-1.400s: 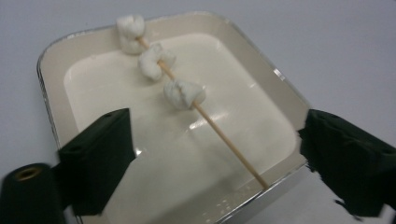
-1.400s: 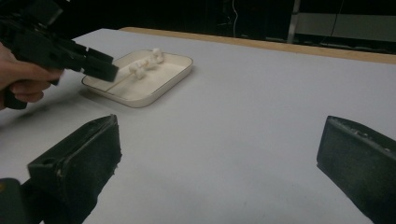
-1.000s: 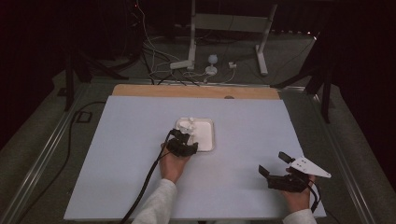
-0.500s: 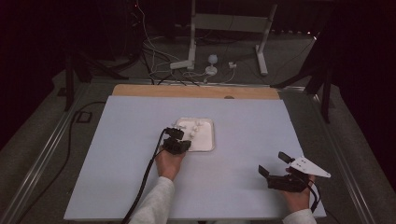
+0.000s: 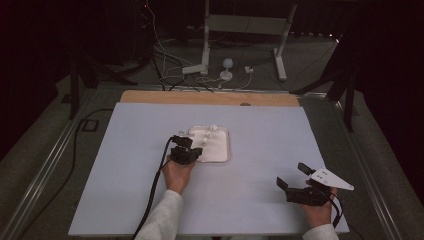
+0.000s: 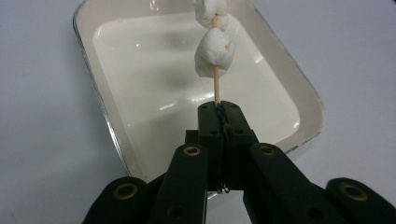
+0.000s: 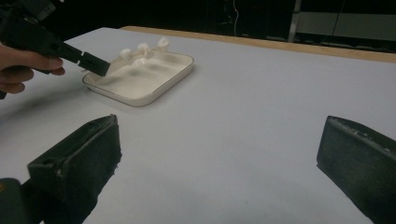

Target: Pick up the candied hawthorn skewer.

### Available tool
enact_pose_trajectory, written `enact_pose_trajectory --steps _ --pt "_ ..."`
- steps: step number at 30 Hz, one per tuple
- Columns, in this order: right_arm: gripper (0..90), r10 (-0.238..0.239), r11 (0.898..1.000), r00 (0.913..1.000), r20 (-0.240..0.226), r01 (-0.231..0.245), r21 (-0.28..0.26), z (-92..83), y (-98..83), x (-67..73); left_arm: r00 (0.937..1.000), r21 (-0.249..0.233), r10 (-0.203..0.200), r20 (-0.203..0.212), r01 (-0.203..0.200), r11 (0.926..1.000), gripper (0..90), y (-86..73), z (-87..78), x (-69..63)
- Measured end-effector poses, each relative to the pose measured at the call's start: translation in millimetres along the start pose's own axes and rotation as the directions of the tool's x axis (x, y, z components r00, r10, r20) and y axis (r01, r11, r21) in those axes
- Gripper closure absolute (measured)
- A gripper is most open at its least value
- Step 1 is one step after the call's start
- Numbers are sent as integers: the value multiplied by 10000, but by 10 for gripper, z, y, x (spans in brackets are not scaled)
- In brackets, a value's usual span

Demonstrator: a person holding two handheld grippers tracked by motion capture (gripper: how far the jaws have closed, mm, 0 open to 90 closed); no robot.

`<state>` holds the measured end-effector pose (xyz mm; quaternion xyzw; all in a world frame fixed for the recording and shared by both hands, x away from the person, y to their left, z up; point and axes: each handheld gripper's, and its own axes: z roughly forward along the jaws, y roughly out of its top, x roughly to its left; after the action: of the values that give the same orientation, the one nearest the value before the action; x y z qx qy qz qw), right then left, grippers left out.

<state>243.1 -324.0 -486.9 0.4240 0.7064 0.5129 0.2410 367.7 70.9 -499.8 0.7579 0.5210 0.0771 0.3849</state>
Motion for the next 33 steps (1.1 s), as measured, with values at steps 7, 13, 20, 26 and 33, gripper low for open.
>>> enact_pose_trajectory --steps 7,13,20,26,33 --pt "0 2 10000 10000 4 -2 14 4 -1 3 9996 -425 43 262 -32 9991 898 -10 -143 30" --pt "0 32 10000 10000 0 -32 12 5 -2 1 9992 -747 43 399 -13 9972 898 -47 -269 58" --pt "0 75 10000 10000 32 -76 31 16 -8 -18 9990 -1199 120 434 -67 9928 898 -77 -400 85" --pt "0 131 9999 9999 36 -131 -13 18 -1 -18 9978 -1612 203 628 -99 9869 898 -153 -510 105" --pt "0 248 9996 9997 27 -248 -105 17 43 -6 9965 -1940 253 794 -95 9809 897 -216 -652 122"
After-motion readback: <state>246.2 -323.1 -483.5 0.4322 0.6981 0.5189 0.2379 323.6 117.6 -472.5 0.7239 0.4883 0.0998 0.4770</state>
